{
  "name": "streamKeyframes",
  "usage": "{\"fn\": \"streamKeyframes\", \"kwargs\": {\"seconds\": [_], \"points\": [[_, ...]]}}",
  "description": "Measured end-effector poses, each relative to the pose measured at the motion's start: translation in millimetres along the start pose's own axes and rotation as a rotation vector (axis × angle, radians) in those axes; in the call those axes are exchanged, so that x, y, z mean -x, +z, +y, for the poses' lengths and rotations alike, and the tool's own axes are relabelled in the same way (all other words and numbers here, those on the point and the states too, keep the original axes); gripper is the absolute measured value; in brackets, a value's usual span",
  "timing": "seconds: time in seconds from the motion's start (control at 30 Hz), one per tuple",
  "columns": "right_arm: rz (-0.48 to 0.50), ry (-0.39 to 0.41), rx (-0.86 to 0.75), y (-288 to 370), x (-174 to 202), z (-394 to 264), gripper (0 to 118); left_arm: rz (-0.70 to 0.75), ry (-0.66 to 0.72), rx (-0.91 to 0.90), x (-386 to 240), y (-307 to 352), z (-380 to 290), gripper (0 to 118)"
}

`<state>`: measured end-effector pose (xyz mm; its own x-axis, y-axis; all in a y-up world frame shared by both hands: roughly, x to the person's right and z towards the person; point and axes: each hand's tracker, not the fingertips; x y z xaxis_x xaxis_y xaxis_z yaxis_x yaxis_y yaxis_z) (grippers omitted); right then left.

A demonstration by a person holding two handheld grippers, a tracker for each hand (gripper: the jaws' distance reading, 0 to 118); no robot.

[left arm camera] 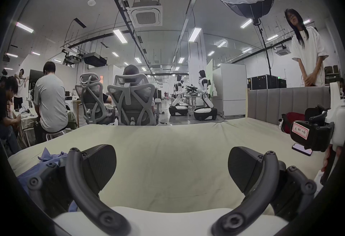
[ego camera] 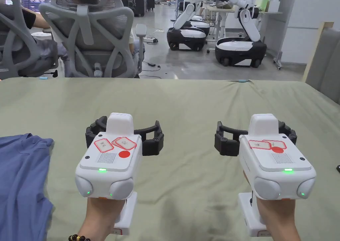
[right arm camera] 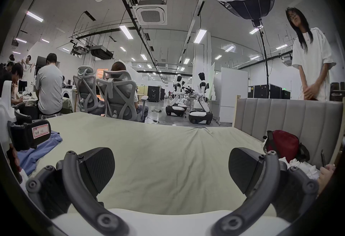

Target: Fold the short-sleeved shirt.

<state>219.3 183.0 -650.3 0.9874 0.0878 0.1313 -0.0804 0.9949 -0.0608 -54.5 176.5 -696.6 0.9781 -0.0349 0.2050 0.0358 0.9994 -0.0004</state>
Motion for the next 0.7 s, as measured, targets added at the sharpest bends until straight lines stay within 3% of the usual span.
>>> {"fn": "streamKeyframes", "kwargs": {"seconds": [0.7], "points": [[-0.003, -0.002, -0.007, -4.0, -3.3, -2.6, 118, 0.005, -0.001, -0.002, -2.8, -1.3, 1.2, 118]]}}
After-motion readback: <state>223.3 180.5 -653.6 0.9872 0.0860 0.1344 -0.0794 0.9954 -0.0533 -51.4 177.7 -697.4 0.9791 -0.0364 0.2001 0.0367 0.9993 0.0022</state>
